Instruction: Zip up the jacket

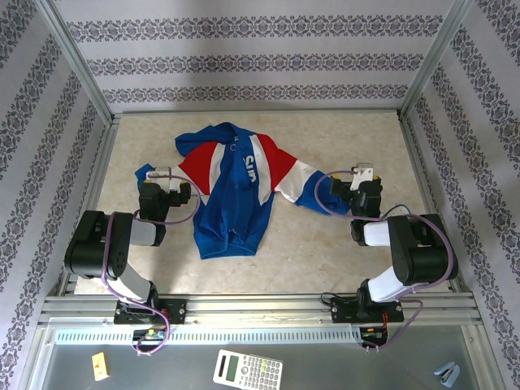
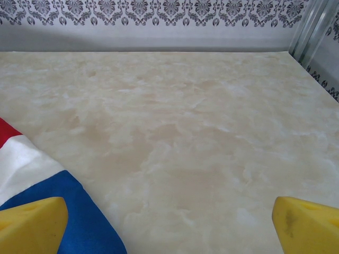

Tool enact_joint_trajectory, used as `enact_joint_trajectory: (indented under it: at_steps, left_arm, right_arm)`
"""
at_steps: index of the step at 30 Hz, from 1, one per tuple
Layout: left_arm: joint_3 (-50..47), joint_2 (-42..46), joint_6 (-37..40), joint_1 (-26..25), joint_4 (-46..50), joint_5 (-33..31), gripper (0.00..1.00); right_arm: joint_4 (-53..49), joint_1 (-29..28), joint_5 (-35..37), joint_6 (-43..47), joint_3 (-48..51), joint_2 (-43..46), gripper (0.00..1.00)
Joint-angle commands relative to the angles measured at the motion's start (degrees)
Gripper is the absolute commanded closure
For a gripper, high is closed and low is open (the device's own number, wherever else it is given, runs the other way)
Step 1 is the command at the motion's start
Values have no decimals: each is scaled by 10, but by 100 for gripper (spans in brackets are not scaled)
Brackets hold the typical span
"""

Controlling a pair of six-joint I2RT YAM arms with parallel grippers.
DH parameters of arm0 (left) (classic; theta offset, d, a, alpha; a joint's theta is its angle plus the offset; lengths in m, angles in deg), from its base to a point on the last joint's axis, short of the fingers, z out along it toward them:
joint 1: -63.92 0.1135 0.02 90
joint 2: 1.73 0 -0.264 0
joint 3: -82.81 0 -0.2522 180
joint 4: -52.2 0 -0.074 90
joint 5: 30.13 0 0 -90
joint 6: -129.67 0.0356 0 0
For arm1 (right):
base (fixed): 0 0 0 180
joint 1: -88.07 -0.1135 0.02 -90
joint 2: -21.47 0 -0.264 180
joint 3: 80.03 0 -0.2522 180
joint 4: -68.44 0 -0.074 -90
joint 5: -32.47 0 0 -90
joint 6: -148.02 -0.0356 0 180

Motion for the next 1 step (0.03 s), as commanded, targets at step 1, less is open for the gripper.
enact_joint_trajectory:
  at_steps: [1]
  left_arm:
    - [8,1,2,6,8,6,0]
  right_arm:
    - [5,3,-13,-5,-9,0,2]
